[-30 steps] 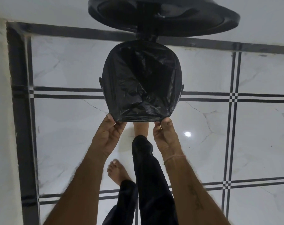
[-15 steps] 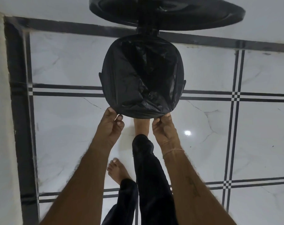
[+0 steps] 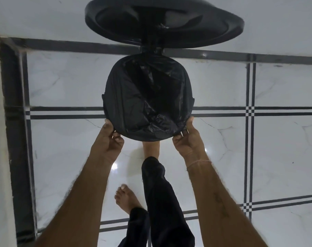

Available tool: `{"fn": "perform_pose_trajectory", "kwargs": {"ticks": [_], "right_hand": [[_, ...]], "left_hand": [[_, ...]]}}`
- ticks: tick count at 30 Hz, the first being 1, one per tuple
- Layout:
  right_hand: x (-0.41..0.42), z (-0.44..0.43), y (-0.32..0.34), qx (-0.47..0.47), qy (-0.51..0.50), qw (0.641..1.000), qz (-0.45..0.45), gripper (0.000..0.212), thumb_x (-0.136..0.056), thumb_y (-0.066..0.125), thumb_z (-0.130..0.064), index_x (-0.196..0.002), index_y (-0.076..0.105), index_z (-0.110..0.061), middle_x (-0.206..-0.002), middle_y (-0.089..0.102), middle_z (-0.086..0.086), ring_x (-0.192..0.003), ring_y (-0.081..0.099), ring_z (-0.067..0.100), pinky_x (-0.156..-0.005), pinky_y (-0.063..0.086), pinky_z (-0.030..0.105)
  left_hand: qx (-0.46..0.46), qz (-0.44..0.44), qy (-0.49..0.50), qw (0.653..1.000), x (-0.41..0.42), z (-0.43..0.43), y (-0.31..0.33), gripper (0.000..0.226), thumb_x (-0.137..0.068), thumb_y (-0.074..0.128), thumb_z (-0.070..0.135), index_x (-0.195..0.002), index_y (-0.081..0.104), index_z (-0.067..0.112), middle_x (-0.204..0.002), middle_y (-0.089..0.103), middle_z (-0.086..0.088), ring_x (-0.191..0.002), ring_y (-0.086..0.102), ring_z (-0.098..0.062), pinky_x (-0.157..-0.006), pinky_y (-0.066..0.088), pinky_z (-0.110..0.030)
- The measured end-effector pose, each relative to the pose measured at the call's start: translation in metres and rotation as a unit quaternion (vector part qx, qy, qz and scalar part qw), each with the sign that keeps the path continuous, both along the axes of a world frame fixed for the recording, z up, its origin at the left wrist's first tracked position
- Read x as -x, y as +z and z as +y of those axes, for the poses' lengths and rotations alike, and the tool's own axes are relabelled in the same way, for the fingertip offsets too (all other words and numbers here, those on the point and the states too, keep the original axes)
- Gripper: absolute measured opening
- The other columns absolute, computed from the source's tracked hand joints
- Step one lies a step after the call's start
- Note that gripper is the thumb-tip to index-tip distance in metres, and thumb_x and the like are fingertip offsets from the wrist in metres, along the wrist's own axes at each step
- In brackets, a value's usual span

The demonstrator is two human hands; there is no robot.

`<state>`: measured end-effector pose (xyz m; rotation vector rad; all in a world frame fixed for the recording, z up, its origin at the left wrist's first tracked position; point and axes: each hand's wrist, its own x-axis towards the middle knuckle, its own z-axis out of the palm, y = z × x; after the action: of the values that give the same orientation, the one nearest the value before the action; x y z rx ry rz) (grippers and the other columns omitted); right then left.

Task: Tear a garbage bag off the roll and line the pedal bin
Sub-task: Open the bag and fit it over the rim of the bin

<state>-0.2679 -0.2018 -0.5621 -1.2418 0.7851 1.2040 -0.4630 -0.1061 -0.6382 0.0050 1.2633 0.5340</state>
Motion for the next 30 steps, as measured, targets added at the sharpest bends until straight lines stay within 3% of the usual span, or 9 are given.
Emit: {"fn": "perform_pose_trajectory", "kwargs": {"ticks": [3,7,10,12,14,21,25,28,30], "right_hand": [[-0.023,-0.012,-0.047,0.099,-0.046,0.993,-0.048,0.047,-0.073,0.08,-0.036,-0.111,0.071,-0.011,-0.131,0.067,0.005,-0.128,0.057,0.027,-0.116,0.03,0.039],[-0.03,-0.005,-0.061,0.126,-0.014,0.991,-0.049,0.036,-0.084,0.076,-0.033,-0.11,0.069,-0.009,-0.119,0.073,0.006,-0.118,0.064,0.027,-0.108,0.042,0.043],[-0.029,0.005,-0.065,0.167,-0.018,0.984,-0.052,0.017,-0.092,0.067,-0.024,-0.095,0.067,-0.007,-0.114,0.072,0.009,-0.105,0.068,0.027,-0.094,0.057,0.04],[-0.026,0.008,-0.062,0.139,-0.029,0.987,-0.07,0.023,-0.096,0.061,-0.032,-0.093,0.067,-0.01,-0.118,0.07,0.008,-0.108,0.066,0.028,-0.092,0.057,0.041],[-0.028,0.005,-0.058,0.091,-0.013,0.992,-0.085,0.037,-0.091,0.061,-0.049,-0.101,0.07,-0.015,-0.122,0.07,0.004,-0.115,0.063,0.03,-0.1,0.052,0.048],[-0.05,0.005,-0.063,0.116,0.022,0.989,-0.086,0.041,-0.083,0.076,-0.04,-0.112,0.072,-0.011,-0.119,0.074,0.005,-0.12,0.062,0.029,-0.106,0.043,0.055],[-0.05,0.015,-0.069,0.154,0.035,0.982,-0.098,0.034,-0.087,0.073,-0.036,-0.109,0.07,-0.01,-0.123,0.07,0.009,-0.118,0.064,0.03,-0.105,0.048,0.048],[-0.044,0.015,-0.065,0.147,0.021,0.983,-0.111,0.04,-0.09,0.067,-0.041,-0.116,0.066,-0.011,-0.124,0.069,0.005,-0.117,0.064,0.028,-0.101,0.052,0.044],[-0.04,0.008,-0.061,0.111,0.036,0.987,-0.11,0.043,-0.09,0.062,-0.051,-0.113,0.067,-0.014,-0.123,0.07,0.003,-0.116,0.063,0.027,-0.1,0.052,0.047]], "left_hand": [[0.024,0.037,-0.016,0.999,0.0,0.009,-0.005,0.02,-0.102,0.056,0.035,-0.087,0.063,0.024,-0.065,0.06,0.014,-0.039,0.043,-0.002,-0.04,0.037,-0.012],[0.073,0.088,-0.043,0.992,-0.005,0.018,-0.006,0.027,-0.104,0.057,0.026,-0.078,0.057,0.02,-0.048,0.054,0.011,-0.033,0.041,-0.004,-0.035,0.034,-0.013],[0.095,0.143,-0.055,0.984,-0.013,0.024,-0.01,0.025,-0.1,0.059,0.017,-0.076,0.054,0.017,-0.057,0.05,0.005,-0.031,0.04,-0.004,-0.036,0.036,-0.011],[0.071,0.147,-0.04,0.986,-0.016,0.026,-0.005,0.011,-0.097,0.065,0.022,-0.088,0.062,0.017,-0.074,0.064,0.0,-0.039,0.048,-0.004,-0.058,0.052,-0.007],[0.03,0.103,-0.022,0.994,-0.017,0.029,0.006,0.027,-0.097,0.064,0.042,-0.11,0.067,0.019,-0.093,0.074,0.002,-0.055,0.063,-0.005,-0.087,0.047,-0.025],[0.023,0.105,-0.047,0.993,-0.007,0.046,0.002,0.027,-0.09,0.071,0.044,-0.106,0.071,0.022,-0.089,0.075,0.012,-0.083,0.063,-0.01,-0.047,0.049,-0.016],[0.031,0.16,-0.052,0.985,-0.014,0.055,-0.006,0.038,-0.088,0.078,0.035,-0.117,0.071,0.012,-0.108,0.074,-0.001,-0.092,0.068,-0.018,-0.073,0.059,-0.029],[-0.003,0.232,-0.046,0.972,-0.019,0.055,-0.009,0.015,-0.087,0.08,0.023,-0.091,0.069,0.014,-0.085,0.07,-0.002,-0.068,0.062,-0.016,-0.056,0.055,-0.023],[-0.038,0.262,-0.029,0.964,-0.024,0.051,0.0,0.022,-0.092,0.074,0.034,-0.093,0.065,0.014,-0.086,0.069,0.001,-0.067,0.062,-0.015,-0.055,0.052,-0.023]]}}
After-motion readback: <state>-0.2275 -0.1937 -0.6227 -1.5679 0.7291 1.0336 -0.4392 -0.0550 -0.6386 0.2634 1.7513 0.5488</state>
